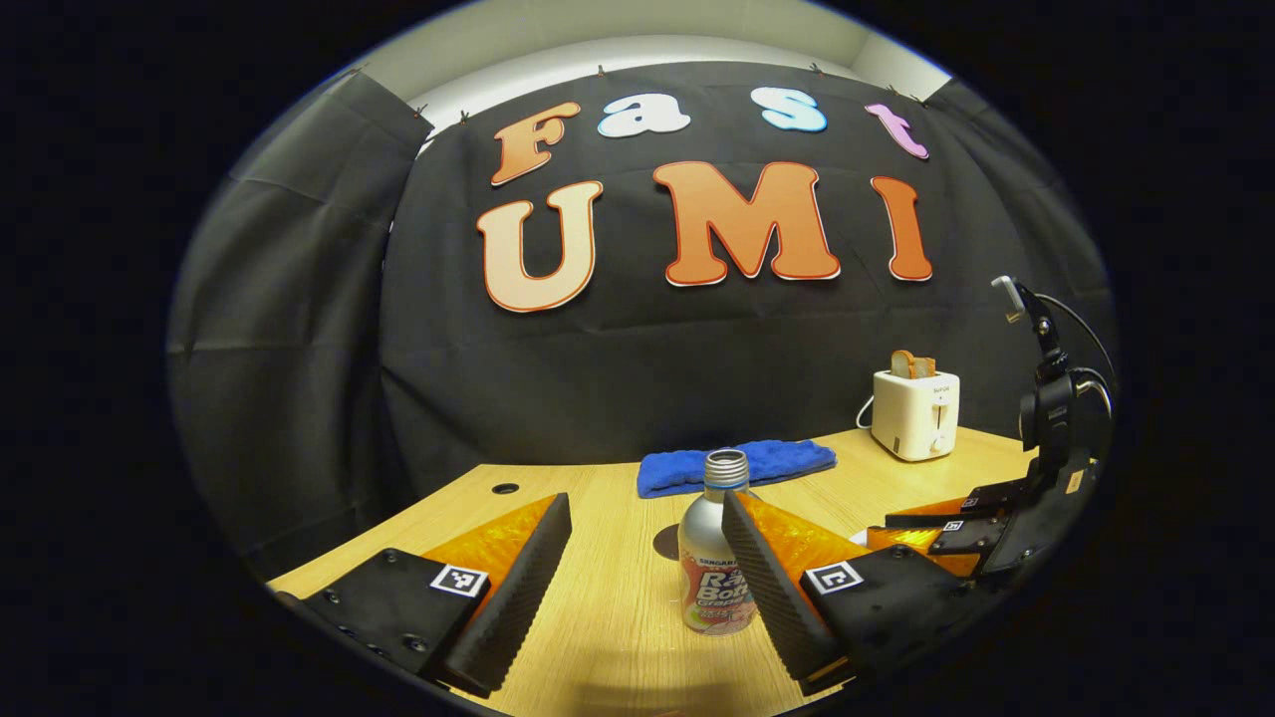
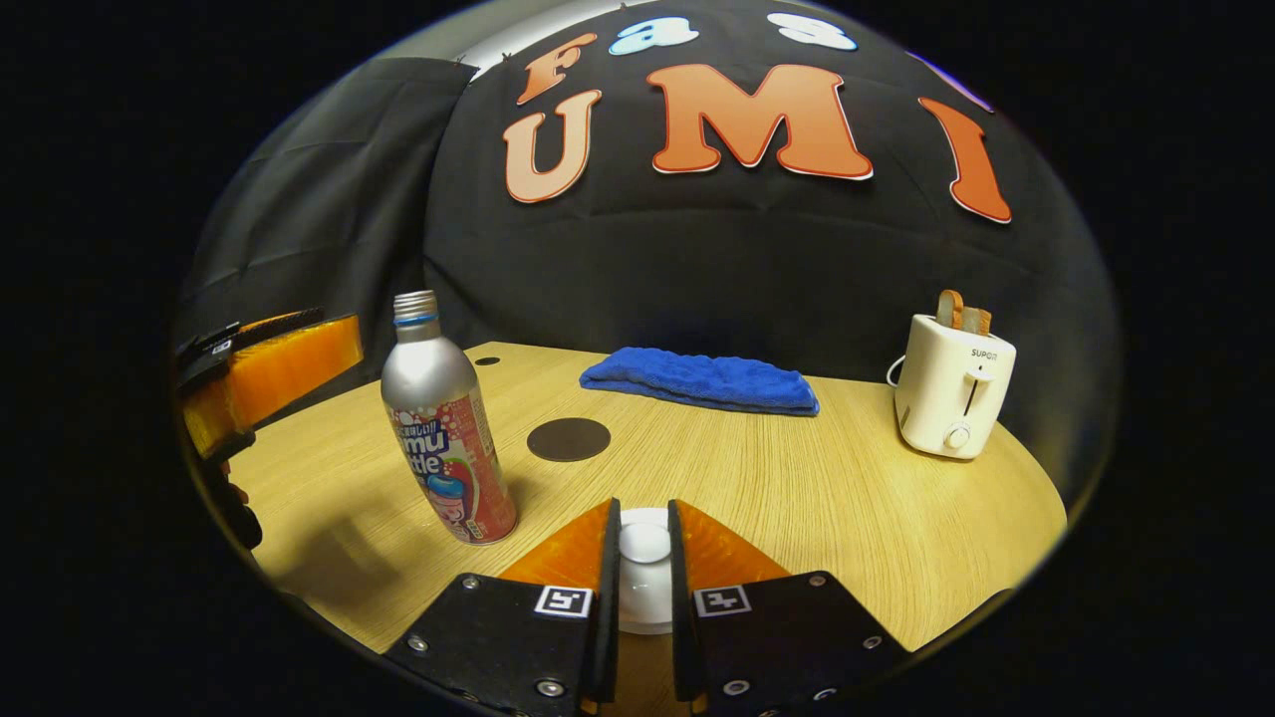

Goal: Open the teacup lid with one hand, grasp the water bottle and pour water into the teacup with the other hand; after pouring, place the water bottle on the coaster and then close the teacup lid.

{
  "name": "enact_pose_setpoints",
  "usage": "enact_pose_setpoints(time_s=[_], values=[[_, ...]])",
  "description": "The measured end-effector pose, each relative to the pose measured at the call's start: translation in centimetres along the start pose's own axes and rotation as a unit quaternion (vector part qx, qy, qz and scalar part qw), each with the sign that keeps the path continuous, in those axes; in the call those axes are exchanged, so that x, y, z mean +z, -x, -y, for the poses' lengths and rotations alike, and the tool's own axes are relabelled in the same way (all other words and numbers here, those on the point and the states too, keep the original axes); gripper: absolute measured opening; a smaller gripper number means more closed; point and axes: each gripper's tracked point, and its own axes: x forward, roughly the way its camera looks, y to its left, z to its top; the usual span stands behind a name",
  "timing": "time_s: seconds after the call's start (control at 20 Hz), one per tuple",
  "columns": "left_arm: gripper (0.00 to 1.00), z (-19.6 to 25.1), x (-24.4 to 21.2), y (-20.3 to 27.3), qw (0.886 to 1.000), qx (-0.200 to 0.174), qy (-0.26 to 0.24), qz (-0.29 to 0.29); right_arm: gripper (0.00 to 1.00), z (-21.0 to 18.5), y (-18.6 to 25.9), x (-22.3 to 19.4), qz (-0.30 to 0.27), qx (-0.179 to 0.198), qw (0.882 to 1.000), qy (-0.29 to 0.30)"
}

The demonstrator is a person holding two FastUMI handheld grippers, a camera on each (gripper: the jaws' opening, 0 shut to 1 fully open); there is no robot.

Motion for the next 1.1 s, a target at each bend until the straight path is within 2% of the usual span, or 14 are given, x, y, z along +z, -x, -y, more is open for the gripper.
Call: enact_pose_setpoints(time_s=[0.35,0.6,0.95,1.1], values=[[1.0,1.6,-0.4,0.4,1.0,-0.019,0.016,-0.005,0.23,0.5,1.6,1.4,0.016,0.002,1.0,-0.007],[1.0,3.4,-2.2,0.2,0.998,-0.043,0.035,-0.032,0.23,1.3,3.3,2.2,0.025,0.009,1.0,-0.008],[1.0,4.2,-5.9,-1.2,0.997,-0.03,0.029,-0.066,0.23,2.9,5.1,3.1,0.037,0.007,0.999,-0.015],[1.0,5.1,-7.8,-1.6,0.993,-0.038,0.054,-0.093,0.23,3.4,5.8,3.7,0.047,0.005,0.999,-0.012]])
